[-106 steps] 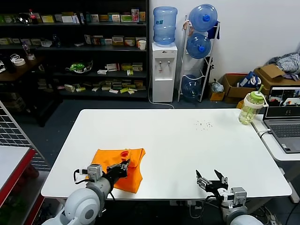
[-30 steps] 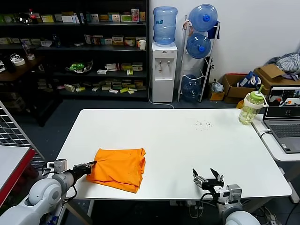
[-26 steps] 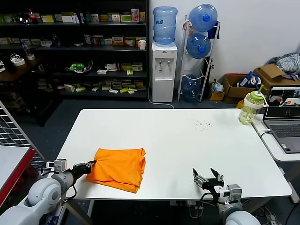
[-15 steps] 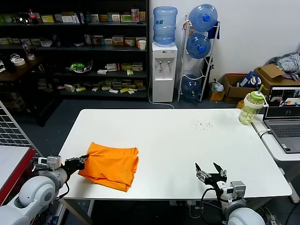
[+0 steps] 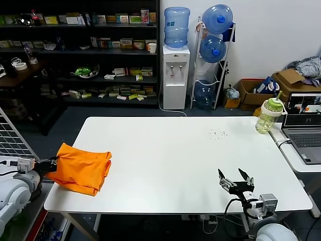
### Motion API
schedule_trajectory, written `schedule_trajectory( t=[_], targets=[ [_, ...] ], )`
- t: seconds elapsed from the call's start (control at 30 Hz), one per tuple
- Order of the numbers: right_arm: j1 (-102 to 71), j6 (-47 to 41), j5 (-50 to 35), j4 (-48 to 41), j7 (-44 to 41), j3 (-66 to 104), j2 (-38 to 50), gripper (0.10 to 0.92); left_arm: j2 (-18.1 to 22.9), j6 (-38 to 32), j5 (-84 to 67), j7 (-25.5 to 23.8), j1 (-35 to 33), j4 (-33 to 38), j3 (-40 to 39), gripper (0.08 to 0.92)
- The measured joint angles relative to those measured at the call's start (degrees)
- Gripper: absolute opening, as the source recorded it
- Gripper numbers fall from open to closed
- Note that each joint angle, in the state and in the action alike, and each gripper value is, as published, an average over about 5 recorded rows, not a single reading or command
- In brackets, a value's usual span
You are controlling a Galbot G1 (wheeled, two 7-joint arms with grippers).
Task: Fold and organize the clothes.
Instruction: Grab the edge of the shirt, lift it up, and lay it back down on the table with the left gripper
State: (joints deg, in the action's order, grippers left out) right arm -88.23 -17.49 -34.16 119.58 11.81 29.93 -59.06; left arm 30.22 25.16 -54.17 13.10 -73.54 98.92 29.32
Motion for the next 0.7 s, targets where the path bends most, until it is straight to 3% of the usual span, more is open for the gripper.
schedule_trajectory(
  t=[0.2, 0.4, 0.53, 0.7],
  targets=[
    [-0.8, 0.4, 0.9, 0.1, -0.2, 0.8, -0.7, 0.823, -0.6, 0.4, -0.7, 1.6, -0.6, 1.0, 0.1, 0.09],
    [-2.1, 0.4, 2.4, 0.6, -0.1, 2.0, -2.0, 0.823, 1.6, 2.0, -5.6, 5.5, 0.4, 7.6, -3.8, 0.09],
    [-3.6, 0.3, 3.5, 0.9, 0.1, 3.4, -3.3, 0.823, 5.9, 3.2, -11.8, 11.1, 5.2, 12.4, -11.1, 0.09],
    [-5.4, -0.1, 4.9, 1.2, 0.4, 5.0, -5.2, 0.823, 15.0, 3.9, -18.6, 18.9, 14.2, 14.3, -22.9, 0.09]
  ],
)
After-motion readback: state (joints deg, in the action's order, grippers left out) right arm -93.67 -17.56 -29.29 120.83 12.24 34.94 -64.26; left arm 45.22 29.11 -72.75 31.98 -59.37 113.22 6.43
